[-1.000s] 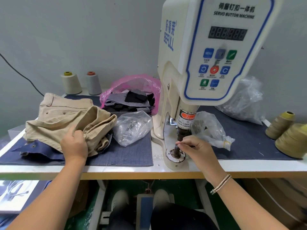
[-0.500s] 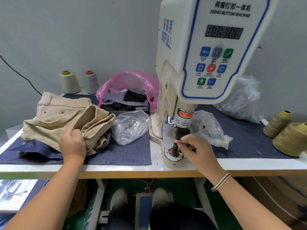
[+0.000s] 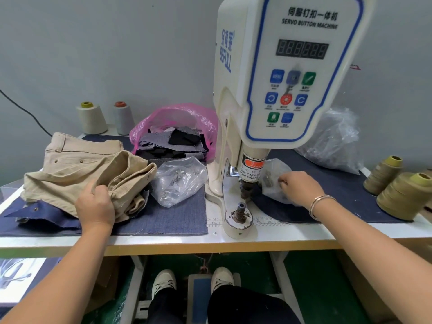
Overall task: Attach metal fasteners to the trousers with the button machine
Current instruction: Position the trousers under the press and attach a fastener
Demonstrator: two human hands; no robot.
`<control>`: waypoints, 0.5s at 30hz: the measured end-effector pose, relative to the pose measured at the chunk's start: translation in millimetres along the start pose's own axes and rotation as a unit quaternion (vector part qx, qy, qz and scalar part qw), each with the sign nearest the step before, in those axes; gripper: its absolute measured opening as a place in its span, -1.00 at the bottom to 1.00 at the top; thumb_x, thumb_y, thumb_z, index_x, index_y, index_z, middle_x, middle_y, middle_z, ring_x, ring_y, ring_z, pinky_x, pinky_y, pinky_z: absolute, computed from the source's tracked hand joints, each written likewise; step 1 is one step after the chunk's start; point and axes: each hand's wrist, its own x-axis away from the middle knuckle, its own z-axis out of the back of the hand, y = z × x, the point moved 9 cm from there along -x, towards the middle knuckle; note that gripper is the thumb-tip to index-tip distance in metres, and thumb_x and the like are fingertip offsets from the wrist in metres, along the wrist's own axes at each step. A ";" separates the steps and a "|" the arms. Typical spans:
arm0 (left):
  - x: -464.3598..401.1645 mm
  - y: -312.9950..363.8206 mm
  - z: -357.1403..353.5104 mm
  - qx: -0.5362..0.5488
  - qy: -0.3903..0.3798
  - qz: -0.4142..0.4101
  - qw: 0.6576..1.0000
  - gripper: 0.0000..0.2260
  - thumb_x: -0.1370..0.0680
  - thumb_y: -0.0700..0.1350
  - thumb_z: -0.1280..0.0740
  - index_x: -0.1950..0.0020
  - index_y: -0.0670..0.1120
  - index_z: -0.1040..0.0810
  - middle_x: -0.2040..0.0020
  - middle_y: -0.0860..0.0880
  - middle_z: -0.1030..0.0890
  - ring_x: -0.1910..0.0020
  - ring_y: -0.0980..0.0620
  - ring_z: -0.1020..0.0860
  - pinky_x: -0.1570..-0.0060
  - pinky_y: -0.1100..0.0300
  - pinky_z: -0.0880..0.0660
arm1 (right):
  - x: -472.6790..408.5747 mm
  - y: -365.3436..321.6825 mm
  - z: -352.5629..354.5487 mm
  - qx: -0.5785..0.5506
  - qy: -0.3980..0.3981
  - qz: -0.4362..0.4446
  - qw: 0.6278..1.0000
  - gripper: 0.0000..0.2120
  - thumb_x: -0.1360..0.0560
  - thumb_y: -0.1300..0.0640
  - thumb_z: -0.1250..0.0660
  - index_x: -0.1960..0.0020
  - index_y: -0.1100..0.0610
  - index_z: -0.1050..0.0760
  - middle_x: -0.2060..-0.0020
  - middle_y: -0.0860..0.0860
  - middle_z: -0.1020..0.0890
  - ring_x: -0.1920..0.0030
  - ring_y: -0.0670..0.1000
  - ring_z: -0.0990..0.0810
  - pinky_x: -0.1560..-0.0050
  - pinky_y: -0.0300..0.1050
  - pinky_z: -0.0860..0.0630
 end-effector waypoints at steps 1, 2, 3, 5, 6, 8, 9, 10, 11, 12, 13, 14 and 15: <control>0.2 0.5 0.2 0.000 0.000 0.001 1.000 -0.80 -0.39 -0.09 -0.04 0.31 -0.22 -0.28 0.38 -0.12 -0.27 0.29 -0.08 -0.22 0.31 0.06 0.00 | -6.4 -5.6 -1.6 0.042 -0.005 0.004 0.999 -0.72 -0.58 0.12 -0.11 -0.07 0.03 -0.59 0.01 0.11 -0.61 0.10 0.15 -0.54 0.17 -0.10 -0.41; 0.4 1.1 0.6 0.000 0.000 0.001 1.000 -0.81 -0.39 -0.09 -0.04 0.31 -0.21 -0.27 0.39 -0.11 -0.25 0.29 -0.08 -0.21 0.31 0.05 0.01 | -12.5 -10.2 -2.7 0.071 -0.010 0.000 0.997 -0.72 -0.58 0.10 -0.10 -0.06 0.04 -0.59 0.01 0.10 -0.61 0.10 0.15 -0.55 0.17 -0.10 -0.38; 0.7 1.8 0.7 0.000 -0.002 0.001 1.000 -0.82 -0.39 -0.10 -0.04 0.32 -0.20 -0.26 0.40 -0.09 -0.24 0.30 -0.08 -0.21 0.31 0.04 0.03 | -17.7 -13.7 -4.7 0.093 -0.022 -0.009 0.995 -0.72 -0.58 0.09 -0.10 -0.06 0.04 -0.59 0.01 0.09 -0.60 0.07 0.15 -0.56 0.17 -0.10 -0.37; 0.8 2.4 0.5 -0.002 -0.004 -0.001 1.000 -0.82 -0.39 -0.10 -0.04 0.33 -0.19 -0.25 0.41 -0.09 -0.23 0.30 -0.08 -0.20 0.30 0.04 0.05 | -25.8 -19.2 -10.4 0.122 -0.038 -0.017 0.992 -0.75 -0.57 0.10 -0.14 -0.08 0.05 -0.58 0.00 0.07 -0.60 0.00 0.14 -0.58 0.14 -0.09 -0.39; 0.7 2.1 0.1 -0.002 -0.004 -0.002 1.000 -0.81 -0.39 -0.10 -0.04 0.33 -0.20 -0.26 0.40 -0.10 -0.24 0.30 -0.08 -0.21 0.30 0.04 0.04 | -28.5 -21.5 -12.9 0.137 -0.038 -0.012 0.990 -0.77 -0.56 0.13 -0.17 -0.09 0.05 -0.58 -0.02 0.07 -0.60 -0.02 0.13 -0.59 0.13 -0.08 -0.39; 0.4 1.1 0.3 -0.002 -0.001 0.000 1.000 -0.80 -0.39 -0.09 -0.04 0.31 -0.22 -0.28 0.38 -0.13 -0.27 0.29 -0.09 -0.22 0.31 0.06 0.00 | -30.0 -23.0 -15.5 0.157 -0.026 -0.002 0.987 -0.79 -0.54 0.17 -0.21 -0.09 0.07 -0.57 -0.02 0.07 -0.60 -0.02 0.14 -0.59 0.12 -0.07 -0.41; 0.2 1.5 0.3 -0.002 0.000 0.001 1.000 -0.80 -0.39 -0.09 -0.04 0.31 -0.22 -0.29 0.37 -0.13 -0.27 0.29 -0.09 -0.23 0.31 0.06 -0.01 | -30.7 -21.8 -15.7 0.154 -0.017 -0.001 0.988 -0.79 -0.54 0.16 -0.20 -0.08 0.07 -0.57 0.00 0.08 -0.60 -0.01 0.14 -0.60 0.14 -0.07 -0.40; 0.1 1.8 0.4 -0.002 0.000 0.000 1.000 -0.80 -0.39 -0.09 -0.04 0.31 -0.22 -0.29 0.37 -0.13 -0.27 0.29 -0.09 -0.23 0.31 0.06 -0.01 | -31.2 -20.4 -15.5 0.147 -0.010 0.000 0.989 -0.79 -0.55 0.15 -0.18 -0.07 0.07 -0.57 0.01 0.08 -0.60 0.01 0.14 -0.60 0.16 -0.08 -0.39; 0.5 2.3 0.3 -0.001 0.000 0.000 1.000 -0.80 -0.39 -0.09 -0.04 0.31 -0.21 -0.29 0.37 -0.12 -0.27 0.29 -0.08 -0.22 0.31 0.06 -0.01 | -31.5 -19.6 -15.6 0.141 -0.004 0.002 0.990 -0.78 -0.56 0.13 -0.17 -0.06 0.07 -0.58 0.03 0.08 -0.60 0.02 0.14 -0.60 0.17 -0.09 -0.38; 0.6 2.2 0.4 0.000 0.001 0.001 1.000 -0.80 -0.39 -0.09 -0.04 0.31 -0.22 -0.29 0.37 -0.13 -0.28 0.28 -0.08 -0.23 0.31 0.06 -0.01 | -31.5 -19.3 -15.8 0.138 0.000 0.004 0.990 -0.77 -0.57 0.12 -0.15 -0.06 0.07 -0.57 0.03 0.08 -0.60 0.02 0.14 -0.60 0.17 -0.09 -0.37; 0.7 2.0 0.5 0.001 0.002 0.001 1.000 -0.80 -0.39 -0.09 -0.04 0.30 -0.22 -0.30 0.36 -0.14 -0.29 0.28 -0.08 -0.23 0.31 0.07 -0.02 | -31.3 -19.2 -16.2 0.136 0.006 0.007 0.991 -0.76 -0.58 0.11 -0.14 -0.06 0.07 -0.57 0.03 0.09 -0.61 0.02 0.14 -0.60 0.18 -0.09 -0.37; 0.7 1.7 0.7 0.001 0.003 0.002 1.000 -0.79 -0.39 -0.09 -0.04 0.29 -0.23 -0.30 0.35 -0.15 -0.29 0.28 -0.08 -0.23 0.31 0.07 -0.03 | -30.6 -18.9 -16.1 0.131 0.012 0.009 0.991 -0.76 -0.58 0.11 -0.13 -0.07 0.07 -0.57 0.03 0.09 -0.61 0.03 0.15 -0.60 0.18 -0.09 -0.36; 0.6 1.8 0.8 0.001 0.003 0.001 1.000 -0.79 -0.39 -0.09 -0.04 0.29 -0.23 -0.31 0.34 -0.17 -0.30 0.28 -0.08 -0.24 0.31 0.07 -0.03 | -29.7 -18.0 -15.8 0.124 0.020 0.010 0.992 -0.76 -0.58 0.11 -0.13 -0.07 0.07 -0.57 0.03 0.09 -0.61 0.04 0.15 -0.60 0.18 -0.09 -0.36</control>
